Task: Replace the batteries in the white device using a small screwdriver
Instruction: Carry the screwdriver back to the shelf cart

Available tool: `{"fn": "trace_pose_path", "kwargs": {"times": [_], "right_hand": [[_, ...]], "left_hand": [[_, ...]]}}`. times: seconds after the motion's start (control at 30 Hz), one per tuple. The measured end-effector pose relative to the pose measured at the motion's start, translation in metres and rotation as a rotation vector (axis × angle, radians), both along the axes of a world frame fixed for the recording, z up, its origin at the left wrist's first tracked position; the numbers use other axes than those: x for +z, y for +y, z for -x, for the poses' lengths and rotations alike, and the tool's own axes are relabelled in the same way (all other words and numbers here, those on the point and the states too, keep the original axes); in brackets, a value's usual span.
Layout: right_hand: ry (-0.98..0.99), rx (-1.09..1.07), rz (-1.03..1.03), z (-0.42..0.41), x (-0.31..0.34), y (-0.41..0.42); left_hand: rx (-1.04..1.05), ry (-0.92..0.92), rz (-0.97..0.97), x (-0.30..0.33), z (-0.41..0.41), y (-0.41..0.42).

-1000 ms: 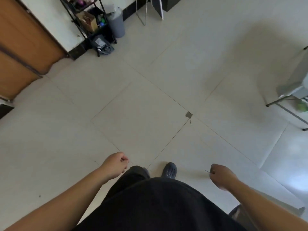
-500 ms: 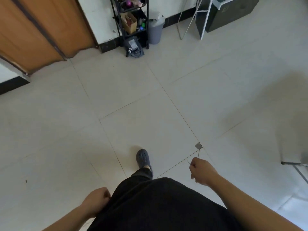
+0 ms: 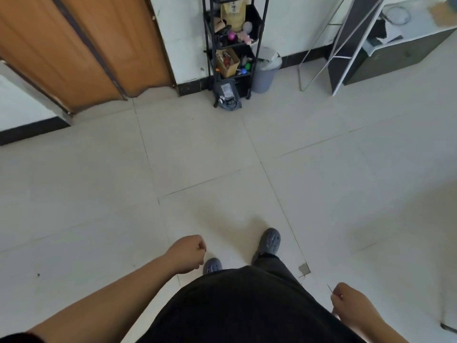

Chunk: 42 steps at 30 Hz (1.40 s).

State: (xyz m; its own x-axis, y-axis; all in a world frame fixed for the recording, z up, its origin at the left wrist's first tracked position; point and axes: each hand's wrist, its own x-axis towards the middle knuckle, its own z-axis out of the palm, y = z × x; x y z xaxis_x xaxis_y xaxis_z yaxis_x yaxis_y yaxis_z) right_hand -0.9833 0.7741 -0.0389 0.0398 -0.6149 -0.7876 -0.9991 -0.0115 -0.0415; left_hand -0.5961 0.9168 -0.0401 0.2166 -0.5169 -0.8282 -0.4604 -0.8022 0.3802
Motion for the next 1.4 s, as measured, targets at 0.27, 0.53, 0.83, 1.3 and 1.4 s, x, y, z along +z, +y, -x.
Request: {"fn": "trace_pose_path", "kwargs": {"times": [0.27,0.53,0.83,1.3,1.4], "right_hand": [[-0.091,0.167,-0.026,-0.052,-0.029,-0.187],[-0.124,0.461,-0.068,-0.129,-0.013,-0.343],[-0.299,0.564,-0.032,-0.257,-0.007,-0.434],[-0.091,0.439,-0.081,-0.315,-0.013,-0.534],[-0.102,0.221,-0.076,-0.317,-0.014,-0.562]], "left_hand": [[0.321,-0.037,-0.043,-0.008,-0.012,-0.116],[0.546,-0.101,-0.082,0.002,-0.008,-0.178],[0.470,-0.117,-0.154,-0.013,-0.026,-0.213],[0.478,-0.005,-0.093,-0.009,-0.213,-0.367],[0.433,-0.057,-0.042,-0.001,-0.258,-0.424]]}}
